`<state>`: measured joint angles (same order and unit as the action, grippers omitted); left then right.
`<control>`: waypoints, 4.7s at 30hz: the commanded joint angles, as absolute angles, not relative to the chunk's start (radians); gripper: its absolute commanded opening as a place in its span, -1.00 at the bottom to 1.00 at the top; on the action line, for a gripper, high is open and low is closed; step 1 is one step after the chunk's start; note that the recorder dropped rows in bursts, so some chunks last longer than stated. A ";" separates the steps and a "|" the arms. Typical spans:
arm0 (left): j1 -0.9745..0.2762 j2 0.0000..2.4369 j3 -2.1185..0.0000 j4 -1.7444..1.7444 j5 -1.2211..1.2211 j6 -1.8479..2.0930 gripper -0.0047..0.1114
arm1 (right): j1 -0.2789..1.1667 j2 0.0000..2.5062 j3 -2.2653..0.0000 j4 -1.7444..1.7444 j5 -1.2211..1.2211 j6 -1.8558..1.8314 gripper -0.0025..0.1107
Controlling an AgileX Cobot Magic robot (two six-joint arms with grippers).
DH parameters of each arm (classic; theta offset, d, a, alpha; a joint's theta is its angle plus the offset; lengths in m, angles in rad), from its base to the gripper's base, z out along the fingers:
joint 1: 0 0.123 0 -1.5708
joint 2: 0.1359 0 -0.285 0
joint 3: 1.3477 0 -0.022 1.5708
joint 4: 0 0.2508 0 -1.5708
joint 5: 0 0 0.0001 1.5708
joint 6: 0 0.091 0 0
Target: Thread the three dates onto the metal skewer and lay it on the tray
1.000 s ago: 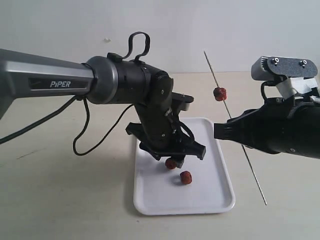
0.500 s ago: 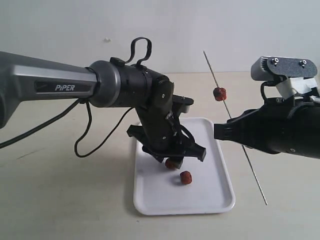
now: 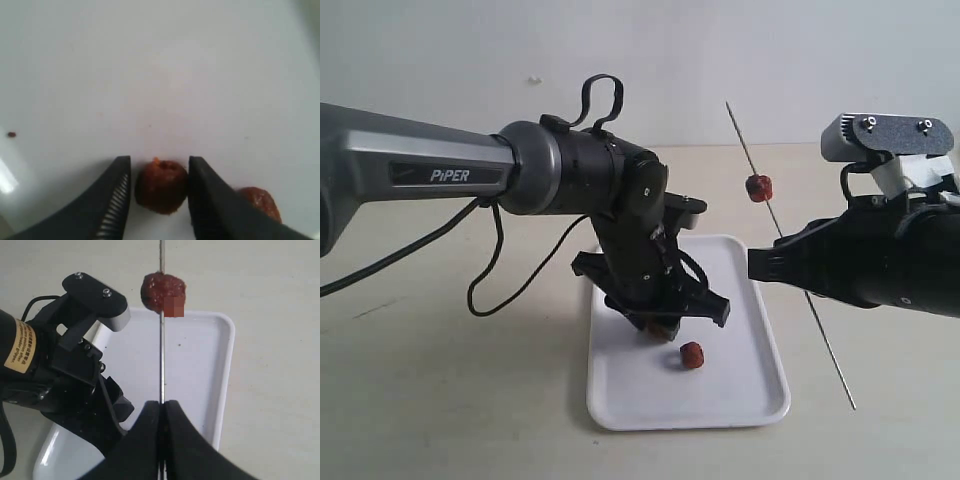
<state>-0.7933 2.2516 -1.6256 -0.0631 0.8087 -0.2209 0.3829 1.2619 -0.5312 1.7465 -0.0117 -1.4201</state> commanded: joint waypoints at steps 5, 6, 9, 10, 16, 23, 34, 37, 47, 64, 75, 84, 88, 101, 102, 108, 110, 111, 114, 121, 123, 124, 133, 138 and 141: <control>-0.796 2.249 -1.632 -0.064 0.811 -0.216 -0.27 | 0.383 1.253 -0.526 1.744 -0.013 -1.430 -0.96; -0.796 2.249 -1.632 -0.064 0.811 -0.216 -0.27 | 0.383 1.253 -0.526 1.744 -0.013 -1.432 -0.96; -0.796 2.249 -1.632 -0.064 0.803 -0.213 -0.27 | 0.383 1.253 -0.526 1.744 -0.013 -1.432 -0.96; -0.796 2.249 -1.632 -0.064 0.798 -0.209 -0.27 | 0.383 1.253 -0.526 1.744 -0.013 -1.432 -0.96; -0.796 2.249 -1.632 -0.064 0.778 -0.202 -0.27 | 0.383 1.253 -0.526 1.744 -0.013 -1.435 -0.96; -0.796 2.249 -1.632 -0.065 0.800 -0.201 -0.46 | 0.383 1.253 -0.526 1.744 -0.013 -1.438 -0.96; -0.786 2.240 -1.632 -0.068 0.816 -0.201 -0.73 | 0.383 1.253 -0.526 1.744 -0.013 -1.438 -0.96; -0.764 2.213 -1.632 -0.090 0.822 -0.194 -0.73 | 0.383 1.253 -0.526 1.744 -0.013 -1.438 -0.96; -0.610 2.135 -1.632 -0.601 0.828 0.126 -0.73 | 0.383 1.253 -0.480 1.744 0.011 -1.439 -0.96; -0.449 2.136 -1.632 -1.370 0.976 0.571 -0.73 | 0.383 1.253 -0.340 1.744 0.167 -1.430 -0.96; -0.415 2.139 -1.553 -1.503 0.945 0.653 -0.73 | 0.383 1.253 -0.319 1.744 0.219 -1.430 -0.96; -0.383 2.139 -1.490 -1.566 0.950 0.703 -0.73 | 0.383 1.251 -0.319 1.744 0.241 -1.430 -0.96; -0.378 2.139 -1.478 -1.569 0.950 0.715 -0.73 | 0.383 1.241 -0.319 1.744 0.251 -1.430 -0.96; -0.378 2.139 -1.474 -1.576 0.966 0.728 -0.40 | 0.383 1.230 -0.346 1.744 0.294 -1.430 -0.96; -0.378 2.139 -1.474 -1.576 0.966 0.728 -0.42 | 0.383 1.230 -0.349 1.744 0.294 -1.430 -0.96; -0.378 2.139 -1.474 -1.575 0.947 0.729 -0.44 | 0.383 1.230 -0.382 1.744 0.294 -1.400 -0.96; -0.378 2.139 -1.474 -1.575 0.948 0.731 -0.44 | 0.383 1.230 -0.391 1.744 0.285 -1.393 -0.96; -0.378 2.139 -1.474 -1.575 0.948 0.733 -0.44 | 0.383 1.230 -0.400 1.744 0.285 -1.390 -0.96; -0.378 2.139 -1.474 -1.575 0.952 0.733 -0.44 | 0.383 1.230 -0.419 1.744 0.285 -1.387 -0.96; -0.378 2.139 -1.474 -1.581 0.953 0.734 -0.44 | 0.383 1.248 -0.426 1.744 0.287 -1.385 -0.96; -0.378 2.139 -1.474 -1.583 0.953 0.734 -0.44 | 0.383 1.270 -0.426 1.744 0.285 -1.385 -0.96; -0.378 2.139 -1.474 -1.583 0.953 0.734 -0.44 | 0.383 1.276 -0.426 1.744 0.285 -1.383 -0.96; -0.378 2.139 -1.474 -1.585 0.951 0.740 -0.44 | 0.383 1.305 -0.426 1.744 0.281 -1.387 -0.96; -0.378 2.139 -1.474 -1.585 0.951 0.740 -0.44 | 0.383 1.305 -0.426 1.744 0.281 -1.387 -0.96; -0.378 2.139 -1.474 -1.585 0.942 0.740 -0.44 | 0.383 1.303 -0.426 1.744 0.281 -1.387 -0.96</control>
<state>-0.3828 2.1453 -1.4757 -1.5700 0.9477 0.7321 0.3829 1.3037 -0.4191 1.7465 0.2789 -1.3806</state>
